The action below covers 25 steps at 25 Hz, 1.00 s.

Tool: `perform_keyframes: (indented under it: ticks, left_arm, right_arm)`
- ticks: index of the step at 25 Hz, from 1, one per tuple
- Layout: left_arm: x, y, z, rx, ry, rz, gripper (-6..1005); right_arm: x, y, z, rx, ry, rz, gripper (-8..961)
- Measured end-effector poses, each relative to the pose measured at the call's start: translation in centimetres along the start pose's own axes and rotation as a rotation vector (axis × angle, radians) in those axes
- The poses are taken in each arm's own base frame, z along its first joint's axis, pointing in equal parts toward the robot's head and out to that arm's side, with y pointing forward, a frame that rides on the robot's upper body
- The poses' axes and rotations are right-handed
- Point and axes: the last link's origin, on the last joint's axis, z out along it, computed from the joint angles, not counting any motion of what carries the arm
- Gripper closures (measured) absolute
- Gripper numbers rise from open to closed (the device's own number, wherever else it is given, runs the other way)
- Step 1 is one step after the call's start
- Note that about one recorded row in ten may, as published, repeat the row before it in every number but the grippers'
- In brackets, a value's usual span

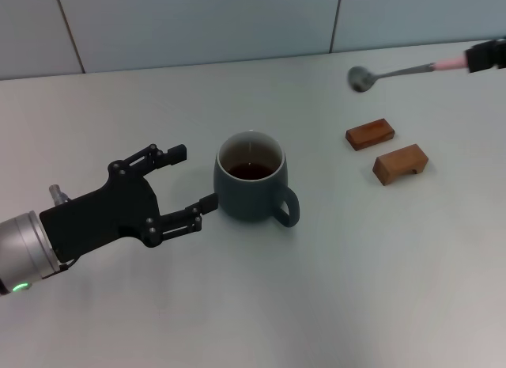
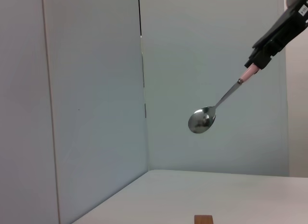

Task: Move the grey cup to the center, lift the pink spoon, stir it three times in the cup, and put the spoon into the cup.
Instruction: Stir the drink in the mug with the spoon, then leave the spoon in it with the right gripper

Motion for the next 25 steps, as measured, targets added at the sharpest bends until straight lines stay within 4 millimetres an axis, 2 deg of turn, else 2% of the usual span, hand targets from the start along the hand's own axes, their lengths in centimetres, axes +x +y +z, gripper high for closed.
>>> perform_keyframes:
  ticks: [5, 6, 8, 15, 16, 17, 25]
  left_arm:
    - [0.1, -0.1, 0.0, -0.002, -0.002, 0.002, 159]
    - [0.1, -0.2, 0.1, -0.004, -0.002, 0.005, 159]
    - [0.2, -0.2, 0.1, -0.004, -0.002, 0.006, 159]
    - [0.3, -0.3, 0.2, -0.007, -0.002, 0.009, 159]
    - [0.3, -0.3, 0.2, -0.007, -0.002, 0.009, 159]
    - [0.3, -0.3, 0.2, -0.006, -0.002, 0.009, 159]
    - [0.2, -0.3, 0.2, -0.006, -0.006, 0.008, 159]
  right_arm:
    - [-2.1, 1.1, 2.3, -0.015, 0.106, -0.033, 828]
    - [-2.8, 1.4, 3.4, -0.016, 0.156, -0.043, 828]
    - [-3.0, 1.5, 3.8, -0.016, 0.177, -0.048, 828]
    - [-5.0, 2.3, 7.5, 0.011, 0.294, -0.084, 828]
    - [-5.5, 2.3, 8.5, 0.028, 0.309, -0.095, 828]
    - [-5.5, 2.3, 8.5, 0.028, 0.309, -0.095, 828]
    - [-6.8, 2.9, 12.4, 0.005, 0.352, -0.116, 828]
